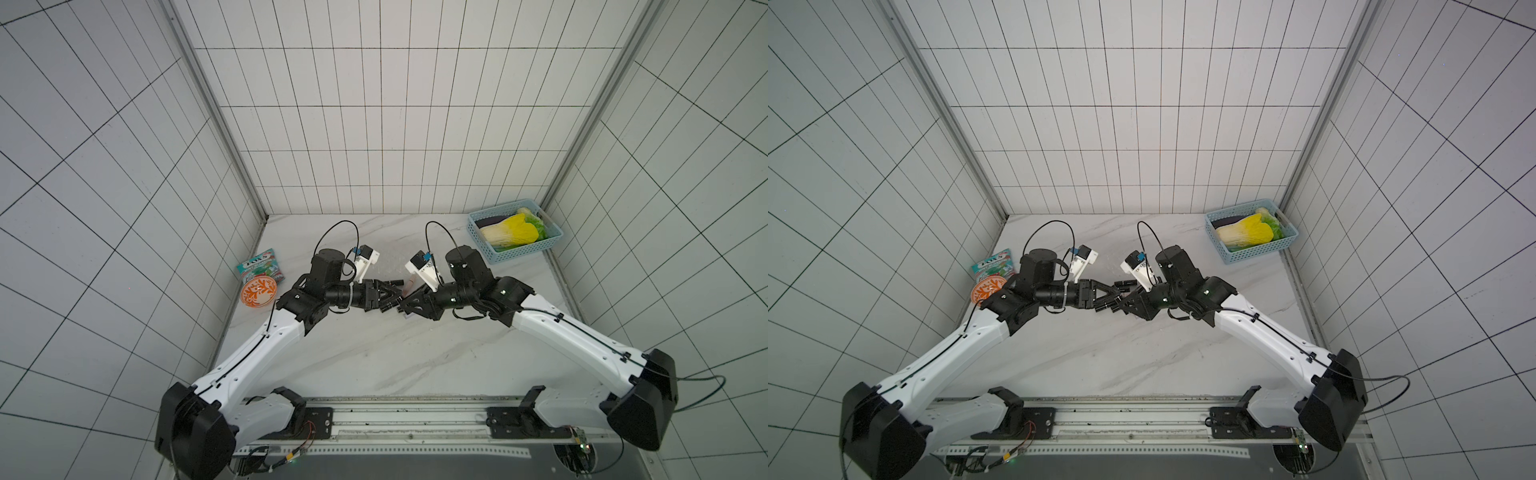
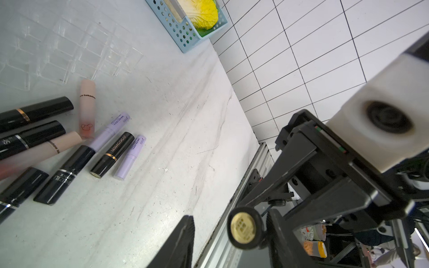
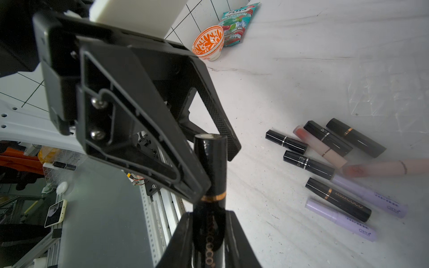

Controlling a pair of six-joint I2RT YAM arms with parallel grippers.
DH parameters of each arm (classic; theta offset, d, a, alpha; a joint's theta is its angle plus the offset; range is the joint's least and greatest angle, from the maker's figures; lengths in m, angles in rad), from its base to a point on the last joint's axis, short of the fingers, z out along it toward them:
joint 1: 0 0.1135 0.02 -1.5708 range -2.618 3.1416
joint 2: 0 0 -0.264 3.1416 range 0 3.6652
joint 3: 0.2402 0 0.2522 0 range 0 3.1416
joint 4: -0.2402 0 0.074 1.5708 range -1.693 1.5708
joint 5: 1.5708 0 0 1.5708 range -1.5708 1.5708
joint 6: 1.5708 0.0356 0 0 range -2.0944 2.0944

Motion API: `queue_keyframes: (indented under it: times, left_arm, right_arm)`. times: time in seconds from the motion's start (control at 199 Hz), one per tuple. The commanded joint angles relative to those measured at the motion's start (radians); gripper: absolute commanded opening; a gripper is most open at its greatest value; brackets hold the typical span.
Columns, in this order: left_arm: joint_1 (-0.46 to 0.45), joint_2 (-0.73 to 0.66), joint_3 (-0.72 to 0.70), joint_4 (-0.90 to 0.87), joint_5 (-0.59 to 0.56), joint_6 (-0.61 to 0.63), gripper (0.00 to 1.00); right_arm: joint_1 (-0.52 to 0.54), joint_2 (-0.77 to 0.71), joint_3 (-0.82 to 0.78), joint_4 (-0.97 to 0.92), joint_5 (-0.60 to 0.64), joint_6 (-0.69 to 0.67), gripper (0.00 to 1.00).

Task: Arrange the lipsticks in the organizer
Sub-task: Pick up the lipstick at the center of the board, then place the lipstick in the storage box.

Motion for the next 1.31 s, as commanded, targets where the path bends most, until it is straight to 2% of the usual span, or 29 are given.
queue_keyframes:
  times: [0.0,0.236,0.392,0.452,0.512,0.522,0.537,0.577,0.633,0.723,0.834,0.989,1.06,1.12,1.301]
  left_arm:
    - [-0.006,0.009,0.017,0.048,0.022,-0.007,0.41]
    - [-0.008,0.014,0.013,0.069,0.026,-0.024,0.24]
    - [-0.014,0.016,0.011,0.075,0.032,-0.026,0.07]
    - [-0.015,0.017,0.007,0.075,0.023,-0.021,0.04]
    - [-0.014,0.017,0.005,0.063,-0.013,-0.008,0.03]
    - [-0.014,0.019,0.006,0.059,-0.023,-0.004,0.03]
    - [-0.014,0.020,0.007,0.054,-0.039,0.002,0.03]
    - [-0.013,0.022,0.011,0.037,-0.094,0.024,0.03]
    - [-0.012,0.031,0.034,0.005,-0.208,0.072,0.03]
    - [0.000,0.082,0.118,-0.072,-0.437,0.176,0.03]
    - [0.022,0.182,0.196,-0.037,-0.648,0.248,0.04]
    - [0.036,0.316,0.244,0.125,-0.841,0.306,0.04]
    - [0.041,0.364,0.238,0.230,-0.889,0.321,0.04]
    - [0.052,0.411,0.243,0.305,-0.885,0.327,0.04]
    - [0.077,0.538,0.329,0.313,-0.907,0.349,0.04]
  right_arm:
    - [0.005,0.007,-0.036,0.027,-0.022,0.005,0.24]
    - [0.007,0.009,-0.040,0.028,-0.021,0.004,0.24]
    - [0.007,0.009,-0.038,0.029,-0.006,0.004,0.23]
    - [0.006,0.011,-0.035,0.033,0.008,0.005,0.26]
    - [0.006,0.008,-0.035,0.036,0.029,0.013,0.35]
    - [0.005,0.006,-0.035,0.039,0.033,0.016,0.41]
    - [0.005,0.005,-0.035,0.039,0.038,0.017,0.44]
    - [0.002,-0.003,-0.040,0.039,0.063,0.022,0.60]
    - [-0.004,-0.024,-0.062,0.050,0.118,0.029,0.77]
    - [-0.026,-0.080,-0.123,0.092,0.227,0.045,0.95]
    - [-0.074,-0.128,-0.200,0.156,0.293,0.070,0.96]
    - [-0.111,-0.159,-0.285,0.262,0.292,0.109,0.94]
    - [-0.114,-0.151,-0.299,0.284,0.292,0.108,0.93]
    - [-0.114,-0.133,-0.299,0.290,0.289,0.101,0.93]
    - [-0.117,-0.070,-0.308,0.333,0.265,0.096,0.91]
